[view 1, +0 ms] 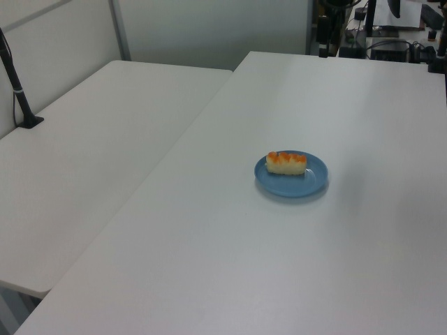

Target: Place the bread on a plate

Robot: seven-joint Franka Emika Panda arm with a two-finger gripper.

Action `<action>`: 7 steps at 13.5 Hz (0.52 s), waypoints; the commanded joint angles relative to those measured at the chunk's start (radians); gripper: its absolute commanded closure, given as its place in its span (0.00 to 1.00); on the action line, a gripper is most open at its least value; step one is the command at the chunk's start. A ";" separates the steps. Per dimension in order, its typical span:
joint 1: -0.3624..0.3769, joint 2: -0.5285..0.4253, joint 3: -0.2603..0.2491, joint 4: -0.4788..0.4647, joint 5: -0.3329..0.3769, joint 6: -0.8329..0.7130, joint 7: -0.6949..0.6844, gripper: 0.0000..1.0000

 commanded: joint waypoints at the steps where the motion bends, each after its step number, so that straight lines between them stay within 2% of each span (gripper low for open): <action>1: 0.020 -0.023 -0.064 0.023 0.044 -0.103 -0.054 0.00; 3: 0.081 -0.024 -0.158 0.028 0.070 -0.118 -0.132 0.00; 4: 0.101 -0.024 -0.178 0.028 0.080 -0.118 -0.134 0.00; 7: 0.104 -0.024 -0.183 0.028 0.080 -0.114 -0.137 0.00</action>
